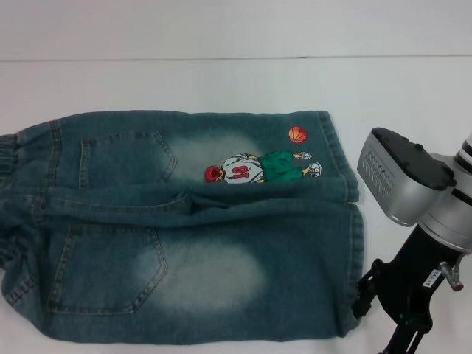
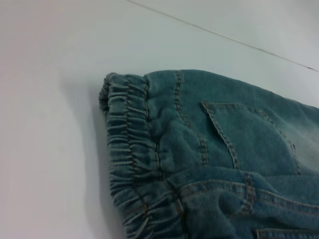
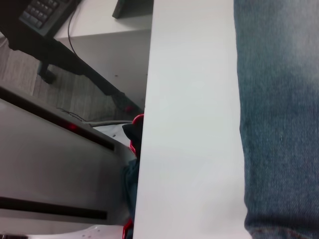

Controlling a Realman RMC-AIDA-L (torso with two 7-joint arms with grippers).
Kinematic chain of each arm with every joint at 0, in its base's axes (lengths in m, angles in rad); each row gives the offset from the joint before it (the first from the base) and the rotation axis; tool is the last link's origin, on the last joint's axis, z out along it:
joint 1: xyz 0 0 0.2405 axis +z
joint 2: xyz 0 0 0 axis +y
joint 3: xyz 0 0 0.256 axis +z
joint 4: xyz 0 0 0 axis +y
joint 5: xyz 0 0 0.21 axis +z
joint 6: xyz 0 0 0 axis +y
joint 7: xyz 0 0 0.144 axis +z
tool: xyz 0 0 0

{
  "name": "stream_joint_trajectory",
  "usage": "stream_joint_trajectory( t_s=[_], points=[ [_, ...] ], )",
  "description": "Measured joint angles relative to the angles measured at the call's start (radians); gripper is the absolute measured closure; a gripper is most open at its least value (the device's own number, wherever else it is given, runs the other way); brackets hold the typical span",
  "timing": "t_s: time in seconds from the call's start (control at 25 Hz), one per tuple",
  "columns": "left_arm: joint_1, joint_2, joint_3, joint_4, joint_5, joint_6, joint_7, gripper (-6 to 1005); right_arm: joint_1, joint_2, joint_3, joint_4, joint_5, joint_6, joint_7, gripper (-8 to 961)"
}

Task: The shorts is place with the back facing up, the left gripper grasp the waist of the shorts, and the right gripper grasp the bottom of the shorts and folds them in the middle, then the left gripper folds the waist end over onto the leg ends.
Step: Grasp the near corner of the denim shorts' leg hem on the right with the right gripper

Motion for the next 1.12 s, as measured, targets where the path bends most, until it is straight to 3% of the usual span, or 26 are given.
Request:
stream_joint_trajectory(
  t_s=[0.64,0.96,1.12],
  points=[
    [0.002,0.003,0.000,-0.014,0.000,-0.010,0.009,947,0.001,0.003,-0.001,0.003,0.010,0.010,-0.035,23],
    [0.002,0.001,0.000,-0.014,0.000,-0.013,0.009,948,-0.005,0.009,-0.007,0.006,0.020,0.048,-0.045,214],
    [0.003,0.001,0.000,-0.014,0.000,-0.014,0.009,948,-0.008,0.009,-0.007,0.006,0.037,0.054,-0.056,415]
  ],
)
